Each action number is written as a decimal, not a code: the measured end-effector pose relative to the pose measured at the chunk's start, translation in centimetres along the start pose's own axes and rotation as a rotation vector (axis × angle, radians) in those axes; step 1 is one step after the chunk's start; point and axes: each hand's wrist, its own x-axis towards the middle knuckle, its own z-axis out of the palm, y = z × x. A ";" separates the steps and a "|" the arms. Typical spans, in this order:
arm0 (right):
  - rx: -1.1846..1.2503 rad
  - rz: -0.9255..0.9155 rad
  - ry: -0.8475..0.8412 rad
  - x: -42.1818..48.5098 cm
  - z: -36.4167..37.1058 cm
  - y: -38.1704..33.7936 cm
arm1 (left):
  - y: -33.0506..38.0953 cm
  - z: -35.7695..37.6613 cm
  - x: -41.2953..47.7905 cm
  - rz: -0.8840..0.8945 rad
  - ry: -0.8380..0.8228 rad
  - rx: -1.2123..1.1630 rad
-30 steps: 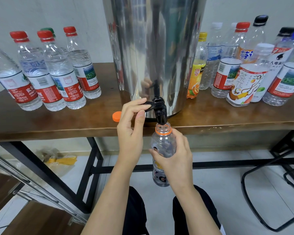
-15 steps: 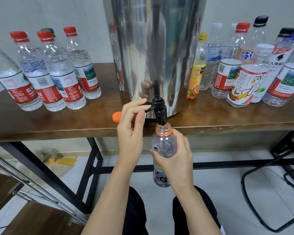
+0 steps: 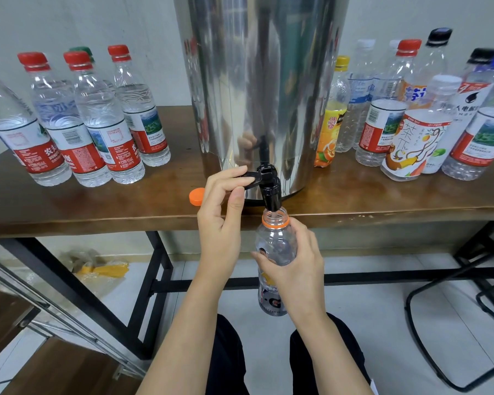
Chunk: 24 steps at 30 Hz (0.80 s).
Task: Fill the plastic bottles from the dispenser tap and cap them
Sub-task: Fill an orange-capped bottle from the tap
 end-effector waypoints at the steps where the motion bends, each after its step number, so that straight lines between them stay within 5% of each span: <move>1: -0.004 0.000 0.000 0.0 0.0 0.0 | 0.0 0.0 0.0 0.000 0.001 -0.001; 24: 0.030 0.007 -0.009 -0.1 0.1 0.3 | 0.2 0.0 0.1 -0.002 -0.002 -0.013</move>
